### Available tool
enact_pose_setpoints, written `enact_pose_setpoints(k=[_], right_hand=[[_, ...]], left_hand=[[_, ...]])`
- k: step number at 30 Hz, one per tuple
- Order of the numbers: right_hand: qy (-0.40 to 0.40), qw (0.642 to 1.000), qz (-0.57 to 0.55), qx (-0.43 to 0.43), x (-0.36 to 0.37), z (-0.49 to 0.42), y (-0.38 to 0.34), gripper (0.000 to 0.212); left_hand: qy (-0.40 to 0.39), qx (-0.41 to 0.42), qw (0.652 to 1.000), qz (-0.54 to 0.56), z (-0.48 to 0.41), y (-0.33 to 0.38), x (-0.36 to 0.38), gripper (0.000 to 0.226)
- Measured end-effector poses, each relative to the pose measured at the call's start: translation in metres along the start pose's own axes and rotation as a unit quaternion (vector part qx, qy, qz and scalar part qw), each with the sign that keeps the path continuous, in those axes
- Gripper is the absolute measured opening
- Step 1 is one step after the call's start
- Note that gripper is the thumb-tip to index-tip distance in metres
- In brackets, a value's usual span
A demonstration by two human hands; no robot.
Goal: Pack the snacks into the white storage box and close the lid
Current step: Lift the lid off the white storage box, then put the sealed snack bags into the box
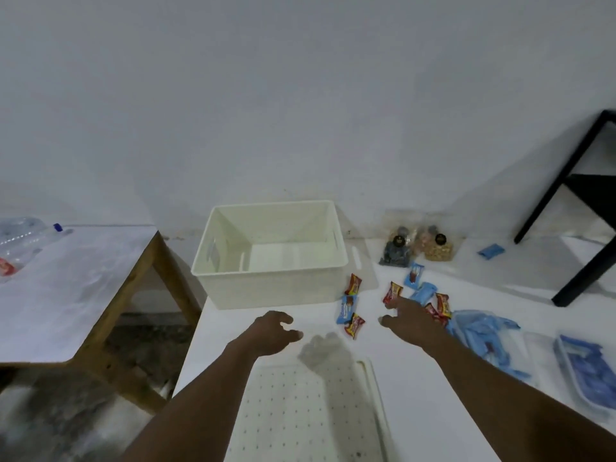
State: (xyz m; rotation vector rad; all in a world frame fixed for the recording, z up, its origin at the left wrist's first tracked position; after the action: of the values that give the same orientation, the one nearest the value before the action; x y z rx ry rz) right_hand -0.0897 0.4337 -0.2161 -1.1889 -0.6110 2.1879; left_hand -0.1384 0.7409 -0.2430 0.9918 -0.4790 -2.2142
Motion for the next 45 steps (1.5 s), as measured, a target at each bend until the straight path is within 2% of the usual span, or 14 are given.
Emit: enact_pose_setpoints(k=[4,9,13,17,20,24,26,32,35,37,40,45], right_hand=[[0.060,0.997,-0.048,-0.011,-0.066,-0.017,-0.005,0.039],[0.094,0.991,-0.096,-0.004,-0.129,-0.036,0.034,0.018],[0.092,0.990,-0.111,0.007,-0.172,-0.070,0.078,0.023],[0.076,0.987,-0.140,0.000,-0.211,-0.124,0.115,0.021],[0.050,0.987,-0.150,-0.007,-0.233,-0.170,0.137,0.024],[0.015,0.982,-0.187,-0.021,-0.253,-0.232,0.161,0.026],[-0.006,0.981,-0.191,-0.023,-0.257,-0.261,0.168,0.031],[-0.063,0.971,-0.223,-0.057,-0.254,-0.329,0.180,0.039],[-0.061,0.968,-0.236,-0.064,-0.249,-0.347,0.187,0.040],[-0.047,0.972,-0.222,-0.055,-0.245,-0.349,0.192,0.037],[-0.030,0.977,-0.206,-0.039,-0.241,-0.340,0.196,0.034],[-0.020,0.980,-0.190,-0.059,-0.248,-0.306,0.169,0.032]], left_hand=[[-0.015,0.084,0.996,-0.021,-0.037,0.096,-0.009,0.053],[-0.032,0.172,0.984,-0.018,-0.077,0.197,0.011,0.046],[-0.022,0.203,0.979,-0.017,-0.116,0.253,0.030,0.038],[0.018,0.200,0.980,0.010,-0.164,0.289,0.038,0.034],[0.050,0.188,0.981,0.005,-0.210,0.304,0.043,0.035],[0.083,0.158,0.984,0.014,-0.298,0.296,0.054,0.048],[0.092,0.139,0.986,0.010,-0.319,0.301,0.055,0.044],[0.041,0.127,0.988,0.075,-0.364,0.309,0.065,0.037],[0.065,0.122,0.986,0.094,-0.375,0.302,0.068,0.032],[0.096,0.113,0.985,0.084,-0.377,0.297,0.067,0.039],[0.090,0.126,0.983,0.097,-0.372,0.297,0.069,0.033],[0.109,0.148,0.980,0.074,-0.330,0.311,0.048,0.036]])
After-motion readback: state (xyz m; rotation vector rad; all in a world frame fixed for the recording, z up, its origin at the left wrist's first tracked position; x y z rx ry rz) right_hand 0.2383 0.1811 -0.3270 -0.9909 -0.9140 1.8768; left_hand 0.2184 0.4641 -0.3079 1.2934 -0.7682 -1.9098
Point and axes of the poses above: each hand's wrist, its own z-axis away from the middle knuckle, its own x-axis out of the palm, y = z × x, the point moved 8 cm from there along -z, towards the middle knuckle, and after that the axes turned 10 degrees about -y, right-handed, at the moved point
